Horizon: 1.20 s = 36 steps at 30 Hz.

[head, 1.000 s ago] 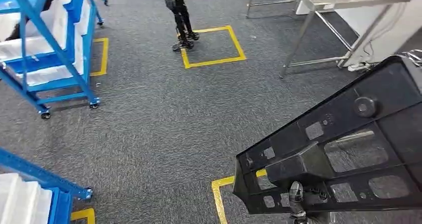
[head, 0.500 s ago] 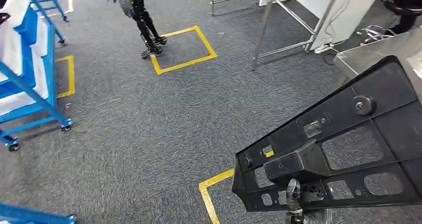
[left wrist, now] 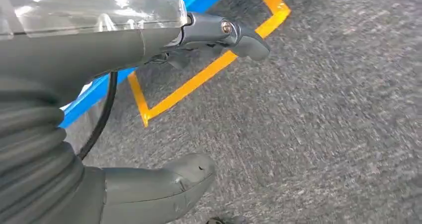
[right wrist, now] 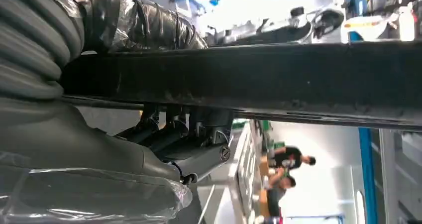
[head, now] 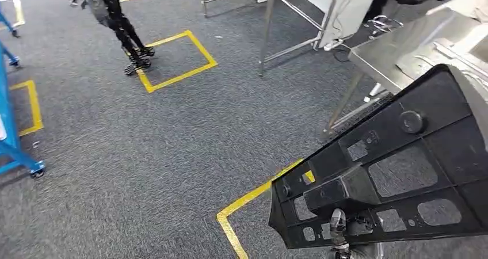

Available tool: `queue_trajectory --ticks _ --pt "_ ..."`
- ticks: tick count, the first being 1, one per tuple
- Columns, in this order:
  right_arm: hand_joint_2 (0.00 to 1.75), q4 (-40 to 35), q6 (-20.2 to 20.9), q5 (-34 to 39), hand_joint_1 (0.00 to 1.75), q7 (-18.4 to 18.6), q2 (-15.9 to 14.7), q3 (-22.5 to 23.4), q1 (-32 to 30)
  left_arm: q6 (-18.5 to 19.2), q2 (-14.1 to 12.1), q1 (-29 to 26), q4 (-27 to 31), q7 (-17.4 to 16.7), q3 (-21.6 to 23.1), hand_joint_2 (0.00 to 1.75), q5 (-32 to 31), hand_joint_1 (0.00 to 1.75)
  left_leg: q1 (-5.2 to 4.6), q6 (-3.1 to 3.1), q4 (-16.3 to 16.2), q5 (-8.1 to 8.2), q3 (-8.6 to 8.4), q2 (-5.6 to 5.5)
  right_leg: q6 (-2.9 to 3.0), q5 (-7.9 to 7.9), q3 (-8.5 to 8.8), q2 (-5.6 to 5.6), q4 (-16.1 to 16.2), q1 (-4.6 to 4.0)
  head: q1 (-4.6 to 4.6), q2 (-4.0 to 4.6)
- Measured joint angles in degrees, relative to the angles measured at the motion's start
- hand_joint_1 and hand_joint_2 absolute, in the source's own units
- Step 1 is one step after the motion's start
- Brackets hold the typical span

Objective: Take the parts from the cabinet and place them on the table.

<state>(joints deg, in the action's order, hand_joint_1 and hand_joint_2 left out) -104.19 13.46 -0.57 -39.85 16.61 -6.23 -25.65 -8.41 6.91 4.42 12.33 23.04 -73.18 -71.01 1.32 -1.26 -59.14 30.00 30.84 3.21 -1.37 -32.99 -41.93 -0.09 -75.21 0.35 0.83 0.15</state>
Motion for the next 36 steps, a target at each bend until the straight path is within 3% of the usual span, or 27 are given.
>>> queue_trajectory --ticks 2,3,4,7,8,9,10,12,13,14,15,17,18,19,21,23,24,25,26,28,29,30,31,33,34,35,36 --pt "1.75 0.0 0.0 0.0 1.75 0.0 -0.1 0.0 0.0 0.0 0.2 0.2 0.0 0.0 0.0 1.75 0.0 0.0 -0.02 0.2 0.0 0.43 -0.72 1.15 0.73 5.09 5.21 1.24 9.7 -0.25 0.02 0.0" --pt "1.75 0.0 0.0 0.0 1.75 0.0 -0.2 0.0 0.0 0.0 0.2 0.2 0.0 0.0 0.0 1.75 0.0 0.0 -0.03 0.28 0.1 0.66 -0.98 1.6 1.4 5.92 7.25 4.04 14.0 -0.8 0.02 0.0" --pt "1.75 0.0 0.0 0.0 1.75 0.0 -0.2 0.0 0.2 0.0 0.4 0.2 0.0 0.0 0.0 1.75 0.0 0.0 -0.51 0.76 -0.1 0.97 -1.12 2.15 1.97 5.08 7.73 6.07 14.8 -1.73 0.0 0.0" --pt "1.75 0.0 0.0 0.0 1.75 0.0 -0.2 0.0 -0.1 0.0 0.4 0.3 0.0 0.0 0.0 1.75 0.0 0.0 -0.45 1.39 0.6 1.1 -1.86 4.15 2.32 5.23 7.27 3.57 15.0 -1.81 0.0 0.0" --pt "1.75 -0.1 0.0 0.0 1.75 0.0 -0.2 -0.1 -0.1 0.0 0.4 0.5 0.0 0.0 0.0 1.75 0.0 0.0 -0.6 1.81 0.6 1.52 -2.09 4.56 2.81 5.64 7.93 2.62 15.9 -1.08 -0.02 0.0" --pt "1.75 -0.2 0.0 0.1 1.75 0.0 -0.2 -0.1 -0.2 0.0 0.5 0.6 0.0 0.0 0.0 1.75 0.0 0.0 -0.23 1.99 -0.4 2.23 -2.04 1.53 2.98 5.8 8.24 2.13 16.3 -0.93 0.0 0.0" --pt "1.75 -0.2 0.0 0.1 1.75 -0.1 -0.2 -0.2 0.0 0.0 0.6 0.6 0.0 0.1 0.0 1.75 0.0 0.0 -0.21 1.94 -3.3 4.09 -0.68 -0.87 3.42 5.87 8.36 1.59 16.4 -0.78 -0.04 0.0" --pt "1.75 -0.2 0.0 0.1 1.75 0.0 -0.2 -0.3 0.1 0.0 0.5 0.2 0.0 0.0 0.0 1.75 0.0 0.0 -0.17 2.08 -12.1 7.83 3.81 -2.65 3.69 5.83 8.46 -0.01 16.4 -0.77 -0.04 0.0" --pt "1.75 -0.2 0.0 0.1 1.75 0.0 -0.2 -0.3 0.1 0.0 0.4 0.2 0.0 0.0 0.0 1.75 0.0 0.0 -0.18 2.16 -14.6 8.56 5.29 -2.8 3.75 5.8 8.48 -0.59 16.3 -0.8 -0.02 0.0" --pt "1.75 -0.2 0.0 0.0 1.75 0.0 -0.2 -0.4 0.0 0.0 0.4 0.0 0.0 0.0 0.0 1.75 0.0 0.0 -0.18 2.23 -17.0 8.24 7.18 -2.86 3.8 5.75 8.55 -1.76 16.2 -0.82 -0.04 0.0" --pt "1.75 -0.2 -0.2 0.0 1.75 0.0 -0.3 -0.4 0.0 0.0 0.4 0.0 0.0 -0.1 0.0 1.75 0.0 0.0 -0.18 2.18 -15.3 5.97 6.98 -2.93 3.71 5.62 8.76 -2.71 16.1 -0.8 -0.04 0.0" --pt "1.75 -0.2 -0.2 -0.1 1.75 0.0 -0.3 -0.4 0.0 0.0 0.4 0.1 0.0 -0.1 0.0 1.75 0.0 0.0 -0.16 1.94 -6.7 0.17 3.8 -3.57 3.43 5.34 9.17 -4.19 15.9 -0.77 -0.04 0.0" --pt "1.75 -0.2 -0.2 -0.1 1.75 0.0 -0.3 -0.5 0.0 -0.1 0.4 0.0 0.0 -0.2 0.0 1.75 0.0 0.0 -0.14 1.69 -1.8 -2.02 2.02 -5.53 3.21 5.1 9.15 -4.81 15.6 -0.7 -0.02 0.0" --pt "1.75 -0.2 -0.2 -0.1 1.75 0.0 -0.3 -0.5 0.0 -0.1 0.3 0.1 0.0 -0.2 0.0 1.75 0.0 0.0 -0.08 1.4 -1.1 -0.87 1.67 -8.11 2.95 4.93 8.92 -5.17 15.3 -0.86 0.0 0.0" --pt "1.75 -0.2 -0.4 -0.1 1.75 0.0 -0.3 -0.8 0.0 -0.2 0.4 -0.1 0.0 -0.3 0.0 1.75 0.0 0.0 -0.21 1.25 -0.4 -1.07 1.53 -7.41 2.29 5.03 8.3 -6.37 15.0 -0.36 -0.04 0.0" --pt "1.75 -0.2 -0.5 -0.1 1.75 0.0 -0.5 -0.9 -0.2 -0.3 0.4 -0.1 0.0 -0.4 0.0 1.75 0.0 0.0 -0.48 0.59 -0.1 -1.13 1.17 -6.29 1.58 5.27 8.15 -7.62 15.4 -0.19 -0.02 0.0" --pt "1.75 -0.2 -0.5 -0.1 1.75 0.0 -0.5 -1.0 -0.3 -0.3 0.7 0.1 0.0 -0.4 -0.1 1.75 0.0 0.0 0.09 0.16 0.4 -1.46 0.98 -5.59 1.31 5.16 8.17 -7.38 15.4 -0.59 -0.04 0.0" --pt "1.75 -0.2 -0.7 -0.1 1.75 0.0 -0.6 -1.0 -0.4 -0.4 0.7 0.2 0.0 -0.3 -0.1 1.75 -0.1 0.0 0.13 -0.06 0.8 -1.61 0.79 -4.94 0.94 4.24 7.84 -4.02 14.3 -0.7 0.06 0.0" --pt "1.75 -0.2 -0.8 -0.1 1.75 0.0 -0.7 -1.0 -0.3 -0.4 0.8 0.2 0.0 -0.3 -0.1 1.75 -0.1 0.0 0.11 -0.32 0.8 -1.54 0.75 -4.26 0.55 2.26 6.23 -1.89 11.2 -0.63 0.15 0.0" --pt "1.75 -0.2 -1.2 -0.3 1.75 0.0 -0.8 -1.1 -0.3 -0.4 0.8 -0.1 0.0 -0.4 -0.1 1.75 -0.1 0.0 0.02 -0.49 0.8 -1.3 0.64 -2.68 -0.02 -1.36 2.03 -0.63 3.1 -0.09 0.15 0.0" --pt "1.75 -0.1 -1.4 -0.3 1.75 0.0 -1.0 -1.1 -0.4 -0.4 0.8 -0.2 0.0 -0.5 -0.1 1.75 -0.1 0.0 0.02 -0.47 0.8 -1.1 0.56 -1.81 -0.24 -2.01 0.47 -0.46 0.3 0.15 0.15 0.0" --pt "1.75 -0.1 -1.5 -0.3 1.75 0.0 -1.2 -1.1 -0.5 -0.3 0.8 -0.2 0.0 -0.6 -0.1 1.75 -0.1 0.0 0.07 -0.4 0.8 -0.94 0.39 -1.03 -0.41 -1.2 0.24 -0.28 0.1 0.46 0.15 0.0" --pt "1.75 -0.1 -1.6 -0.4 1.75 0.0 -1.3 -1.2 -0.6 -0.3 0.8 -0.2 0.0 -0.6 -0.1 1.75 -0.1 0.0 0.13 -0.25 0.8 -0.73 0.16 -0.35 -0.54 0.64 1.22 0.01 2.2 0.68 0.15 0.0" --pt "1.75 -0.1 -1.7 -0.5 1.75 0.0 -1.3 -1.4 -0.7 -0.3 0.9 0.0 0.0 -0.6 -0.1 1.75 -0.1 0.0 0.28 0.15 0.8 -0.22 -0.68 0.8 -0.45 5.5 5.95 1.42 11.1 0.82 0.15 0.0" --pt "1.75 -0.1 -1.8 -0.5 1.75 0.0 -1.4 -1.5 -0.6 -0.3 0.9 0.0 0.0 -0.6 -0.1 1.75 -0.1 0.0 0.22 0.45 0.8 0.07 -1.1 1.32 -0.2 5.94 7.85 3.87 15.0 0.62 0.15 0.0" --pt "1.75 -0.1 -1.8 -0.5 1.75 0.0 -1.4 -1.5 -0.6 -0.3 0.9 0.0 0.0 -0.6 -0.1 1.75 -0.1 0.0 -0.08 0.89 0.8 0.37 -1.16 1.7 0.22 5.39 8.05 4.33 15.3 -0.21 0.15 0.0" --pt "1.75 -0.2 -1.9 -0.5 1.75 0.0 -1.4 -1.6 -0.7 -0.3 0.9 0.0 0.0 -0.6 -0.1 1.75 -0.1 0.0 -0.1 1.26 0.9 0.45 -1.39 2.14 0.61 5.43 7.86 3.46 15.2 -0.2 0.09 0.0"
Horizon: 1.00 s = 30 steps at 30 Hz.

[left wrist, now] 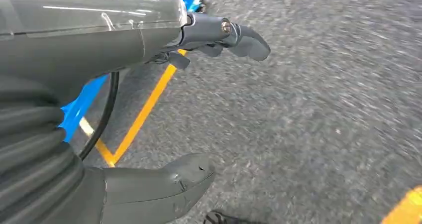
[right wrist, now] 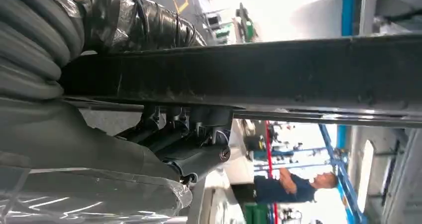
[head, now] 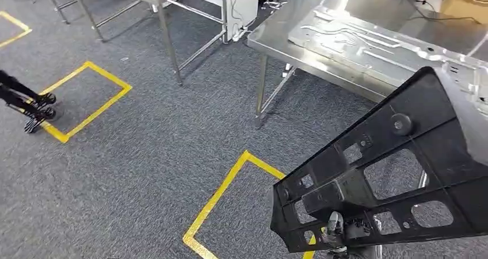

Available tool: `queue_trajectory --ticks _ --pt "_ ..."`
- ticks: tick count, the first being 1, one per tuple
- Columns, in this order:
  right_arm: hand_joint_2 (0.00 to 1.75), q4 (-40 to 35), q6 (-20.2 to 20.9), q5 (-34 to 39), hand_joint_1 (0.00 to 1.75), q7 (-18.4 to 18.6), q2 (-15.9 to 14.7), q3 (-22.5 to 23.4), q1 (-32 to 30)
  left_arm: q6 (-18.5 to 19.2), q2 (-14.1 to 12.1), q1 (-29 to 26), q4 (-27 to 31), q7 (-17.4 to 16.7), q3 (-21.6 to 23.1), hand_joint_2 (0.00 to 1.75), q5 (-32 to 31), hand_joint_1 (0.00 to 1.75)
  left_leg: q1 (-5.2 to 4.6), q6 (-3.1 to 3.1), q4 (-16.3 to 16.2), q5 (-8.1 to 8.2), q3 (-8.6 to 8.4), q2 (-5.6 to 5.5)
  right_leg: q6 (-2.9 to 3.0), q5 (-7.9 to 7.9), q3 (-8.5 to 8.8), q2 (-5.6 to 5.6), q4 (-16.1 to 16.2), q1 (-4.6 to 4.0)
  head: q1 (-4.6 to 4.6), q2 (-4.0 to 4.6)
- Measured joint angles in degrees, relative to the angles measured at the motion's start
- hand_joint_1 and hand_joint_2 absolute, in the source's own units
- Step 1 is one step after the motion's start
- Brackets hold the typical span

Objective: Take the parts from the cabinet and place them on the table.

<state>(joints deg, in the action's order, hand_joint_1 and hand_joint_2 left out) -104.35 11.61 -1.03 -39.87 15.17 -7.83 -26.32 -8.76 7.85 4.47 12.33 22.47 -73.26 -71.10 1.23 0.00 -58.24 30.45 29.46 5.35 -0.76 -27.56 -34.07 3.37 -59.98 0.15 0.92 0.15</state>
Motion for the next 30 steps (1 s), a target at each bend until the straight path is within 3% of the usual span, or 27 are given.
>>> queue_trajectory --ticks 2,3,4,5,6,7,8,9,10,12,13,14,16,18,19,20,21,23,24,25,26,28,29,30 --pt "1.75 0.0 0.0 0.0 1.75 0.0 -0.1 -0.1 -0.1 0.0 0.0 0.2 0.0 0.0 0.0 1.75 0.0 0.0 -0.07 0.51 0.4 0.14 -0.55 0.99 0.37 -0.15 -0.12 -0.94 0.0 -0.18 0.0 0.0" --pt "1.75 0.0 0.0 0.0 1.75 0.0 -0.1 -0.2 -0.2 0.0 0.1 0.4 0.0 0.0 0.0 1.75 0.0 0.0 -0.06 0.96 0.6 0.33 -1.16 1.7 0.92 0.03 0.13 -1.76 0.6 -0.02 0.02 0.0" --pt "1.75 0.0 0.0 0.0 1.75 0.0 -0.1 -0.3 -0.4 0.0 0.1 0.5 0.0 0.0 -0.1 1.75 0.0 0.0 0.29 1.24 -0.1 1.18 -1.23 -0.22 1.38 0.28 0.79 -2.3 1.3 0.46 0.0 0.0" --pt "1.75 0.0 -0.1 0.0 1.75 0.0 -0.1 -0.4 -0.3 0.0 0.2 0.5 0.0 0.0 0.0 1.75 0.0 0.0 0.28 1.22 -2.4 2.67 -0.18 -2.55 1.7 0.27 1.07 -2.71 1.5 0.55 -0.02 0.0" --pt "1.75 0.0 -0.2 0.0 1.75 0.0 -0.1 -0.6 -0.1 0.0 0.2 0.5 0.0 0.0 0.0 1.75 0.0 0.0 0.29 1.14 -6.7 4.86 1.97 -3.89 2.05 0.24 1.07 -3.19 1.5 0.49 -0.04 0.0" --pt "1.75 0.0 -0.2 0.0 1.75 0.0 -0.1 -0.7 -0.1 0.0 0.2 0.3 0.0 0.0 0.0 1.75 0.0 0.0 0.24 1.14 -11.5 6.8 4.43 -4.55 2.24 0.13 1.1 -3.89 1.4 0.41 -0.11 0.0" --pt "1.75 0.0 -0.2 0.0 1.75 0.0 -0.1 -0.7 -0.2 0.0 0.2 0.1 0.0 0.0 0.0 1.75 0.1 0.0 0.18 1.2 -15.1 7.76 6.53 -4.87 2.37 0.05 1.14 -4.64 1.4 0.25 -0.09 0.0" --pt "1.75 0.0 -0.2 0.0 1.75 0.0 -0.2 -0.9 -0.2 0.0 0.2 0.0 0.0 0.0 -0.1 1.75 0.1 0.0 0.18 1.18 -16.8 7.65 7.71 -4.94 2.46 -0.02 1.23 -5.32 1.3 0.15 -0.09 0.0" --pt "1.75 0.1 -0.4 0.0 1.75 0.0 -0.2 -1.0 -0.3 0.0 0.2 -0.2 0.0 0.0 -0.1 1.75 0.1 0.0 0.18 1.1 -15.8 5.82 7.85 -4.98 2.5 -0.14 1.45 -6.27 1.2 0.05 -0.09 0.0" --pt "1.75 0.2 -0.5 0.0 1.75 0.0 -0.2 -1.1 -0.3 0.0 0.2 -0.1 0.0 0.0 -0.1 1.75 0.1 0.0 0.19 0.8 -8.5 0.46 5.29 -5.48 2.28 -0.45 1.9 -7.79 1.0 0.04 -0.09 0.0" --pt "1.75 0.2 -0.5 0.0 1.75 0.0 -0.2 -1.2 -0.3 0.0 0.2 -0.1 0.0 0.0 -0.1 1.75 0.1 0.0 0.19 0.47 -2.8 -2.55 3.16 -7.38 2.04 -0.74 2.1 -8.6 0.8 0.06 -0.09 0.0" --pt "1.75 0.2 -0.5 0.1 1.75 0.0 -0.2 -1.3 -0.3 0.1 0.2 -0.1 0.0 0.1 -0.1 1.75 0.1 0.0 0.19 0.19 -1.8 -1.57 2.65 -9.83 1.74 -0.94 1.9 -9.0 0.5 -0.2 -0.07 0.0" --pt "1.75 0.2 -0.5 0.1 1.75 0.0 -0.2 -1.6 -0.3 0.1 0.2 0.0 0.0 0.1 -0.1 1.75 0.1 0.0 -0.07 0.03 -0.8 -1.47 2.13 -9.06 1.15 -0.71 1.36 -10.23 0.4 0.27 -0.07 0.0" --pt "1.75 0.2 -0.5 0.1 1.75 0.0 -0.3 -1.6 -0.5 0.1 0.2 0.2 0.0 0.1 -0.1 1.75 0.1 0.0 0.06 -0.73 -0.4 -1.7 1.98 -8.01 0.36 -0.46 1.08 -11.46 0.8 0.22 -0.06 0.0" --pt "1.75 0.2 -0.5 0.1 1.75 0.0 -0.4 -1.7 -0.6 0.1 0.4 0.3 0.0 0.1 -0.1 1.75 0.1 0.0 0.51 -1.12 0.2 -1.99 1.63 -6.98 0.22 -0.92 1.16 -10.08 0.3 0.17 -0.11 0.0" --pt "1.75 0.2 -0.6 0.2 1.75 0.0 -0.4 -1.7 -0.6 0.1 0.4 0.2 0.0 0.1 -0.1 1.75 0.1 0.0 0.51 -1.49 0.6 -1.99 1.35 -6.57 -0.07 -2.12 0.29 -6.7 -1.6 -0.16 0.18 0.0" --pt "1.75 0.2 -0.7 0.2 1.75 0.0 -0.5 -1.7 -0.4 0.1 0.4 0.1 0.0 0.3 -0.1 1.75 0.1 0.0 0.42 -1.69 0.6 -1.92 1.24 -5.78 -0.3 -4.05 -1.67 -5.08 -5.1 0.02 0.31 0.0" --pt "1.75 0.2 -1.3 0.4 1.75 0.0 -0.7 -1.7 -0.4 0.3 0.4 -0.1 0.0 1.2 -0.1 1.75 0.0 0.0 0.24 -1.9 0.6 -1.61 1.07 -4.11 -0.75 -7.24 -6.19 -3.93 -13.4 0.52 0.31 0.0" --pt "1.75 0.2 -1.7 0.5 1.75 0.0 -0.7 -1.7 -0.5 0.7 0.2 -0.2 0.0 1.2 -0.1 1.75 0.0 0.0 0.22 -1.84 0.6 -1.43 0.96 -3.33 -0.93 -7.3 -7.55 -3.78 -15.6 0.72 0.31 0.0" --pt "1.75 0.2 -2.6 0.5 1.75 0.0 -0.9 -1.8 -0.6 1.1 0.0 -0.2 0.0 1.2 -0.1 1.75 0.0 0.0 0.23 -1.68 0.5 -1.24 0.74 -3.11 -1.1 -5.96 -7.42 -3.6 -14.9 0.92 0.31 0.0" --pt "1.75 0.2 -3.4 0.4 1.75 0.0 -1.0 -1.9 -0.7 1.3 -0.2 -0.2 0.0 1.2 -0.1 1.75 0.0 0.0 0.27 -1.49 0.5 -1.02 0.46 -2.72 -1.17 -3.68 -5.9 -3.43 -11.8 1.13 0.31 0.0" --pt "1.75 0.2 -5.6 -0.2 1.75 0.0 -1.3 -2.4 -0.8 1.8 -0.2 0.0 0.0 1.3 -0.1 1.75 0.0 0.0 0.36 -1.13 0.5 -0.51 -0.32 -2.34 -0.94 1.33 -0.69 -2.82 -2.1 1.23 0.33 0.0" --pt "1.75 0.3 -6.3 -0.2 1.75 0.0 -1.5 -2.6 -0.7 2.0 -0.2 0.0 0.0 1.3 -0.1 1.75 0.0 0.0 0.31 -0.82 0.6 -0.3 -0.27 -2.15 -0.67 0.32 0.77 -2.26 0.2 1.03 0.31 0.0" --pt "1.75 0.3 -7.0 -0.2 1.75 0.0 -1.7 -3.0 -0.8 2.0 -0.3 0.1 0.0 1.2 -0.1 1.75 0.0 0.0 0.09 -0.33 0.4 0.01 -0.35 -2.1 -0.39 0.08 0.85 -2.37 0.8 0.62 0.31 0.0"
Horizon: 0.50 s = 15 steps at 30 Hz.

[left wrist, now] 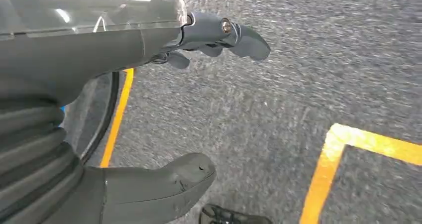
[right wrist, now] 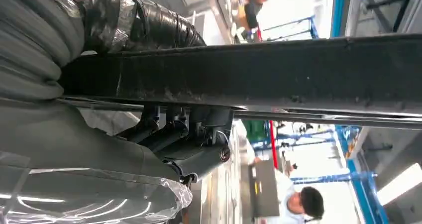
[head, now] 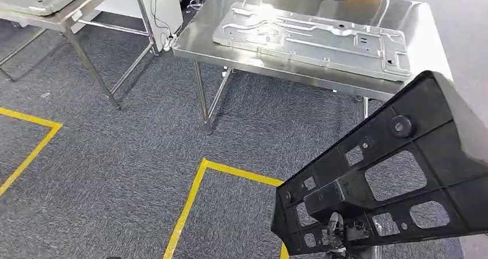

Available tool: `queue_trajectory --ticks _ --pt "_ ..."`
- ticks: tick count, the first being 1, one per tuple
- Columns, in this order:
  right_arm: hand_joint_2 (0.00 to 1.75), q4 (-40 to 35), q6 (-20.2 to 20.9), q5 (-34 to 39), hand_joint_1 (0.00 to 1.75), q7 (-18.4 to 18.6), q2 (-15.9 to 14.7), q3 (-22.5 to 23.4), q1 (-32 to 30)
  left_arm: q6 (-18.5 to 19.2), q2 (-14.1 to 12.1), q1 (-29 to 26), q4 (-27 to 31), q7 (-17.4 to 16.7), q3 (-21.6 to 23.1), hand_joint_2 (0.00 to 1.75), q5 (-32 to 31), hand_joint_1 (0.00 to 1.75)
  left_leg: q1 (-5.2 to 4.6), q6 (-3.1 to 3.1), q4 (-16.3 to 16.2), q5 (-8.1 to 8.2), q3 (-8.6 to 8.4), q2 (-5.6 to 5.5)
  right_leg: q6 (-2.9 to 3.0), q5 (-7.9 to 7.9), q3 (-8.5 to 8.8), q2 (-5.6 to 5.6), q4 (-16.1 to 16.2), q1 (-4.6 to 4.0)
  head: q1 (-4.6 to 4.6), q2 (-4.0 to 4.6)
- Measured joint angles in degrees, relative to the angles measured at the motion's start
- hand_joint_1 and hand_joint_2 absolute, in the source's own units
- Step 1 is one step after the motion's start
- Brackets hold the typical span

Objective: Take the parts from the cabinet and place them on the table.

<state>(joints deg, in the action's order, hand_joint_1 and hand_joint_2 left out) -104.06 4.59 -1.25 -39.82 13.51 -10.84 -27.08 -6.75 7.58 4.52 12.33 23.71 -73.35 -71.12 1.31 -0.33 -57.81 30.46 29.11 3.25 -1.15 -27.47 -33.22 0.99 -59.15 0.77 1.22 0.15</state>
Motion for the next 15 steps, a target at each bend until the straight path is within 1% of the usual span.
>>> queue_trajectory --ticks 1,2,3,4,5,6,7,8,9,10,11,12,13,14,15 --pt "1.75 0.0 -0.5 0.0 1.75 0.0 -0.2 -0.3 -0.1 0.0 -0.1 0.0 0.0 0.0 0.0 1.75 0.0 0.0 0.03 0.31 0.2 -0.05 -0.14 0.1 0.22 -0.15 -0.04 -0.03 -0.1 -0.13 -0.02 0.0" --pt "1.75 0.0 -0.6 0.0 1.75 0.0 -0.3 -0.6 -0.1 0.0 -0.1 0.0 0.0 0.0 0.0 1.75 0.0 0.0 0.06 0.67 0.5 0.03 -0.35 0.27 0.57 -0.38 -0.03 -0.11 -0.1 -0.33 -0.04 0.0" --pt "1.75 0.0 -0.8 0.0 1.75 0.0 -0.5 -0.8 -0.1 0.0 -0.1 0.1 0.0 0.0 0.0 1.75 0.0 0.0 0.1 1.04 0.7 0.03 -0.98 0.45 0.91 -0.38 -0.04 -0.38 0.1 -0.41 0.0 0.0" --pt "1.75 0.0 -1.0 0.0 1.75 0.0 -0.5 -1.0 -0.2 0.0 -0.1 0.1 0.0 -0.1 0.0 1.75 0.0 0.0 0.42 1.41 0.4 0.42 -0.87 -0.09 1.5 -0.05 0.74 -0.62 0.9 0.45 -0.11 0.0" --pt "1.75 0.0 -1.1 0.1 1.75 0.0 -0.5 -1.3 -0.2 -0.1 -0.2 0.2 0.0 -0.1 0.0 1.75 -0.1 0.0 0.37 1.47 -1.0 1.08 -0.52 -1.39 1.61 -0.1 1.2 -0.61 1.2 0.25 -0.04 0.0" --pt "1.75 0.0 -1.5 0.2 1.75 0.0 -0.6 -1.6 -0.1 -0.1 -0.2 0.1 0.0 -0.2 0.0 1.75 -0.3 0.0 0.4 1.48 -4.5 2.92 1.32 -2.18 2.23 -0.29 1.38 -0.58 1.3 0.18 -0.17 0.0" --pt "1.75 0.0 -1.9 0.2 1.75 0.0 -0.7 -1.8 0.0 -0.1 -0.4 0.0 0.0 -0.2 0.0 1.75 -0.4 0.0 0.4 1.51 -9.3 4.96 4.0 -2.66 2.44 -0.42 1.49 -0.68 1.2 0.02 -0.15 0.0" --pt "1.75 0.0 -2.1 0.2 1.75 0.0 -0.8 -2.0 0.0 -0.1 -0.5 -0.2 0.0 -0.3 0.0 1.75 -0.4 0.0 0.34 1.6 -14.1 6.49 6.84 -2.84 2.7 -0.66 1.66 -0.84 1.1 -0.15 -0.15 0.0" --pt "1.75 0.0 -2.2 0.2 1.75 0.0 -0.9 -2.1 -0.1 -0.1 -0.7 -0.4 0.0 -0.3 0.0 1.75 -0.5 0.0 0.33 1.66 -17.6 7.06 9.21 -2.87 2.83 -0.92 1.86 -1.14 1.1 -0.32 -0.17 0.0" --pt "1.75 0.1 -2.4 0.2 1.75 0.0 -1.0 -2.2 -0.1 -0.1 -0.7 -0.6 0.0 -0.4 0.0 1.75 -0.5 0.0 0.33 1.63 -18.1 5.83 10.22 -2.87 2.81 -1.2 2.16 -1.49 1.0 -0.4 -0.15 0.0" --pt "1.75 0.2 -2.8 0.2 1.75 0.0 -1.1 -2.3 -0.1 -0.1 -0.7 -0.7 0.0 -0.4 0.0 1.75 -0.6 0.0 0.33 1.51 -15.6 3.14 9.76 -2.87 2.7 -1.6 2.65 -1.82 0.9 -0.42 -0.17 0.0" --pt "1.75 0.2 -3.0 0.2 1.75 0.0 -1.2 -2.3 -0.1 -0.1 -0.7 -0.7 0.0 -0.5 0.0 1.75 -0.7 0.0 0.33 1.35 -11.5 -0.01 8.24 -2.87 2.59 -2.06 3.2 -2.01 0.7 -0.44 -0.15 0.0" --pt "1.75 0.2 -3.2 0.2 1.75 0.0 -1.3 -2.4 -0.1 -0.1 -0.7 -0.7 0.0 -0.6 0.0 1.75 -0.7 0.0 0.33 1.07 -5.8 -3.62 6.12 -2.99 2.41 -2.69 3.8 -2.13 0.5 -0.44 -0.17 0.0" --pt "1.75 0.2 -3.3 0.2 1.75 0.0 -1.4 -2.5 -0.1 -0.2 -0.8 -0.8 0.0 -0.6 0.0 1.75 -0.9 0.0 0.25 0.68 -3.4 -3.72 4.85 -3.33 2.21 -3.2 3.98 -2.17 0.4 -0.39 -0.15 0.0" --pt "1.75 0.2 -3.6 0.2 1.75 0.0 -1.4 -2.6 0.0 -0.2 -0.9 -0.7 0.0 -0.7 0.0 1.75 -0.9 0.0 -0.16 0.56 -2.1 -2.96 4.39 -3.49 1.68 -3.57 3.91 -2.4 -0.1 -0.83 -0.15 0.0"
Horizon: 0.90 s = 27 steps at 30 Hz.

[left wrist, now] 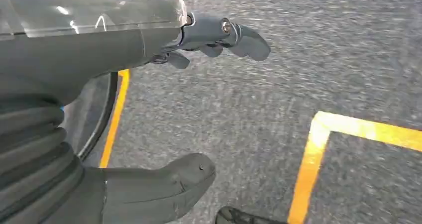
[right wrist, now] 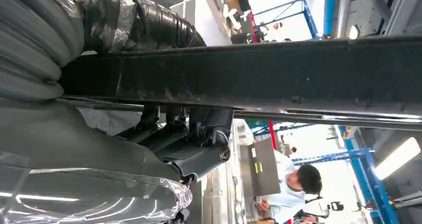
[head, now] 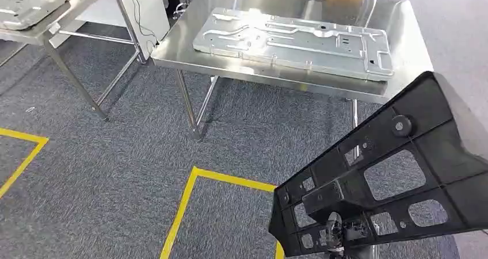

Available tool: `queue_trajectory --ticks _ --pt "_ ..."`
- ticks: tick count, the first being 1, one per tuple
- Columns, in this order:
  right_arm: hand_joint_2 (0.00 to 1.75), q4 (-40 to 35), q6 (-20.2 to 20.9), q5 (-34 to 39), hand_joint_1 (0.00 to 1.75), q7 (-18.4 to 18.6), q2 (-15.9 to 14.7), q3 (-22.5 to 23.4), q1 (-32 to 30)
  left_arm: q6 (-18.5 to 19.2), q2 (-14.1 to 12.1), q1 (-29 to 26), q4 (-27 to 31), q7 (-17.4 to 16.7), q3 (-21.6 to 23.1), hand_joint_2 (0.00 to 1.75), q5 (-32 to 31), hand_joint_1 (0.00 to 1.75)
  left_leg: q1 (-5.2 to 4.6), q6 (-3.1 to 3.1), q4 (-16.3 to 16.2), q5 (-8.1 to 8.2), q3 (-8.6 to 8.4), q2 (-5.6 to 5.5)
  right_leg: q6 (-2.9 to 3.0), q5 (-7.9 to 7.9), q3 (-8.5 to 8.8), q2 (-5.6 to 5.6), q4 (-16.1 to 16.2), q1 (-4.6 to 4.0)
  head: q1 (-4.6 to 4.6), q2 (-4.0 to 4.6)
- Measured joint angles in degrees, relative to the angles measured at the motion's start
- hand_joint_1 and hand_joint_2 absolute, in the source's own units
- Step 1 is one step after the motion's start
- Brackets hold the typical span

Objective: Take the parts from the cabinet and place them on the table.

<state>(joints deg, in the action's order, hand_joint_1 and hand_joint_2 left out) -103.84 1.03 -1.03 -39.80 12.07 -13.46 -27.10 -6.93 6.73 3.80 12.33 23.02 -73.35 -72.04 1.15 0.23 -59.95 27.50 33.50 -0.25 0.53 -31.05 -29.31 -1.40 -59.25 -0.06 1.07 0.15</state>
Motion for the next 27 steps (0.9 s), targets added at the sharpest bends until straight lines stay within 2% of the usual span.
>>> queue_trajectory --ticks 2,3,4,5,6,8,9,10,11,12,13,14,15,16,17,19,20,21,24,25,26,27 --pt "1.75 0.0 -0.2 0.0 1.75 0.0 -0.2 -0.2 0.0 0.0 0.0 0.0 0.0 -0.1 0.0 1.75 -0.1 0.0 -0.17 -0.57 0.0 0.58 -0.02 0.06 -0.55 0.01 0.07 -0.17 0.5 0.22 -0.02 0.0" --pt "1.75 0.0 -0.3 0.0 1.75 0.0 -0.3 -0.3 -0.1 0.0 0.0 -0.2 0.0 -0.2 0.0 1.75 -0.1 0.0 -0.01 -1.06 0.6 0.69 -0.03 0.08 -0.99 0.59 0.25 -0.18 -0.3 0.14 0.0 0.0" --pt "1.75 0.0 -0.4 0.0 1.75 0.0 -0.4 -0.4 -0.1 0.0 0.0 -0.2 0.0 -0.2 0.0 1.75 -0.1 0.0 0.15 -1.43 1.0 0.67 -1.0 0.0 -1.21 0.53 0.35 -0.18 -0.5 0.2 0.0 0.0" --pt "1.75 0.0 -0.5 0.0 1.75 0.0 -0.5 -0.4 -0.1 0.0 0.0 -0.2 0.0 -0.2 0.0 1.75 -0.1 0.0 0.24 -1.77 1.4 0.72 -1.66 0.12 -1.42 -0.04 0.26 0.31 -1.5 0.43 0.02 0.0" --pt "1.75 0.0 -0.6 0.0 1.75 0.0 -0.6 -0.5 0.0 0.0 0.0 -0.1 0.0 -0.2 0.0 1.75 -0.1 0.0 0.29 -1.98 1.5 0.84 -1.99 0.13 -1.54 -1.43 -0.81 0.66 -3.9 0.46 0.02 0.0" --pt "1.75 0.0 -1.1 0.0 1.75 0.0 -0.9 -0.7 0.1 0.2 0.0 -0.2 0.0 -0.2 0.0 1.75 -0.1 0.0 0.29 -2.22 1.5 1.19 -2.29 0.27 -2.38 -5.44 -5.9 0.77 -12.2 0.73 0.02 0.0" --pt "1.75 0.0 -1.3 0.0 1.75 0.0 -1.0 -0.7 -0.1 0.3 0.0 -0.2 0.0 -0.1 0.0 1.75 0.1 0.0 0.28 -2.17 1.5 1.49 -2.45 0.37 -2.63 -6.58 -8.58 0.78 -15.9 0.89 0.02 0.0" --pt "1.75 0.0 -1.4 -0.1 1.75 0.0 -1.1 -0.7 -0.1 0.3 0.0 -0.2 0.0 0.0 0.0 1.75 0.1 0.0 0.34 -2.07 1.5 1.77 -2.81 0.38 -2.62 -6.07 -9.92 0.84 -17.0 1.03 0.02 0.0" --pt "1.75 0.1 -1.5 -0.2 1.75 0.0 -1.3 -0.8 -0.1 0.3 0.0 -0.2 0.0 0.1 0.0 1.75 0.1 0.0 0.47 -1.87 1.5 2.18 -3.35 0.39 -2.64 -4.03 -9.97 0.95 -15.5 1.21 0.02 0.0" --pt "1.75 0.1 -1.6 -0.2 1.75 0.0 -1.4 -0.8 -0.1 0.3 0.0 -0.2 0.0 0.1 0.0 1.75 0.1 0.0 0.6 -1.7 1.5 2.62 -4.04 0.38 -2.84 -1.07 -8.94 1.1 -12.0 1.38 0.02 0.0" --pt "1.75 0.2 -1.9 -0.2 1.75 0.0 -1.4 -0.8 -0.1 0.2 0.0 -0.2 0.0 0.1 0.0 1.75 0.0 0.0 0.75 -1.47 1.5 3.11 -4.83 0.36 -2.95 2.37 -7.16 1.27 -7.3 1.5 0.02 0.0" --pt "1.75 0.2 -2.3 -0.3 1.75 0.0 -1.4 -0.9 -0.1 0.2 0.0 -0.2 0.0 0.1 0.0 1.75 0.0 0.0 0.85 -1.13 1.5 3.66 -5.2 0.39 -2.87 5.29 -5.63 1.56 -2.3 1.55 0.02 0.0" --pt "1.75 0.4 -2.6 -0.3 1.75 0.0 -1.6 -0.9 0.0 0.1 0.0 -0.2 0.0 0.0 0.0 1.75 0.0 0.0 0.87 -0.84 1.4 3.9 -5.94 0.43 -2.63 2.71 -6.0 1.85 -2.6 1.13 0.04 0.0" --pt "1.75 0.4 -2.7 -0.4 1.75 0.0 -1.7 -1.1 0.0 0.0 0.0 -0.1 0.0 0.0 0.0 1.75 0.0 0.0 0.73 -0.34 1.5 4.14 -5.46 0.48 -2.07 1.68 -5.97 2.09 -1.6 0.58 0.18 0.0" --pt "1.75 0.4 -3.1 -0.5 1.75 0.0 -1.7 -1.2 -0.3 0.0 0.0 -0.1 0.0 -0.1 0.0 1.75 0.0 0.0 0.62 0.12 1.7 4.4 -5.54 0.6 -1.41 3.79 -6.03 2.02 -1.5 0.64 0.13 0.0" --pt "1.75 0.6 -3.3 -0.6 1.75 0.0 -1.8 -1.3 -0.3 -0.1 0.0 -0.1 0.0 -0.2 0.0 1.75 0.0 0.0 0.59 0.66 1.0 3.95 -6.62 0.78 -0.56 3.43 -5.3 1.56 -1.3 0.84 0.11 0.0" --pt "1.75 0.6 -3.3 -0.7 1.75 0.0 -1.8 -1.5 -0.3 -0.1 0.0 -0.1 0.0 -0.3 0.0 1.75 0.0 0.0 0.88 0.8 -0.1 4.5 -6.26 0.79 -0.08 3.44 -4.39 1.5 -0.7 1.04 0.02 0.0" --pt "1.75 0.7 -3.4 -0.7 1.75 0.0 -1.9 -1.7 -0.3 -0.1 0.0 0.1 0.0 -0.3 0.0 1.75 0.0 0.0 0.77 0.74 -2.9 4.96 -4.98 0.67 0.33 3.19 -3.86 1.55 -0.4 0.94 0.09 0.0" --pt "1.75 1.1 -3.7 -0.7 1.75 0.0 -1.9 -2.1 -0.2 -0.2 -0.1 0.1 0.0 -0.4 0.0 1.75 0.0 0.0 0.54 0.86 -14.1 10.33 2.28 0.59 1.18 2.49 -3.42 1.47 -0.4 0.55 -0.09 0.0" --pt "1.75 1.4 -4.3 -0.7 1.75 0.0 -2.0 -2.2 -0.2 -0.2 -0.2 0.0 0.0 -0.5 0.0 1.75 -0.1 0.0 0.52 0.83 -15.9 10.74 4.03 0.6 1.31 2.25 -3.15 1.33 -0.4 0.38 -0.13 0.0" --pt "1.75 1.7 -4.8 -0.7 1.75 0.0 -2.1 -2.3 -0.2 -0.2 -0.2 -0.1 0.0 -0.5 0.0 1.75 -0.1 0.0 0.5 0.77 -15.1 9.3 4.46 0.6 1.3 1.95 -2.74 1.12 -0.4 0.24 -0.09 0.0" --pt "1.75 2.0 -5.2 -0.6 1.75 0.0 -2.2 -2.4 -0.2 -0.2 -0.2 -0.2 0.0 -0.5 0.0 1.75 -0.1 0.0 0.46 0.53 -12.0 6.51 3.72 0.6 1.24 1.58 -2.2 0.95 -0.4 0.16 -0.11 0.0"
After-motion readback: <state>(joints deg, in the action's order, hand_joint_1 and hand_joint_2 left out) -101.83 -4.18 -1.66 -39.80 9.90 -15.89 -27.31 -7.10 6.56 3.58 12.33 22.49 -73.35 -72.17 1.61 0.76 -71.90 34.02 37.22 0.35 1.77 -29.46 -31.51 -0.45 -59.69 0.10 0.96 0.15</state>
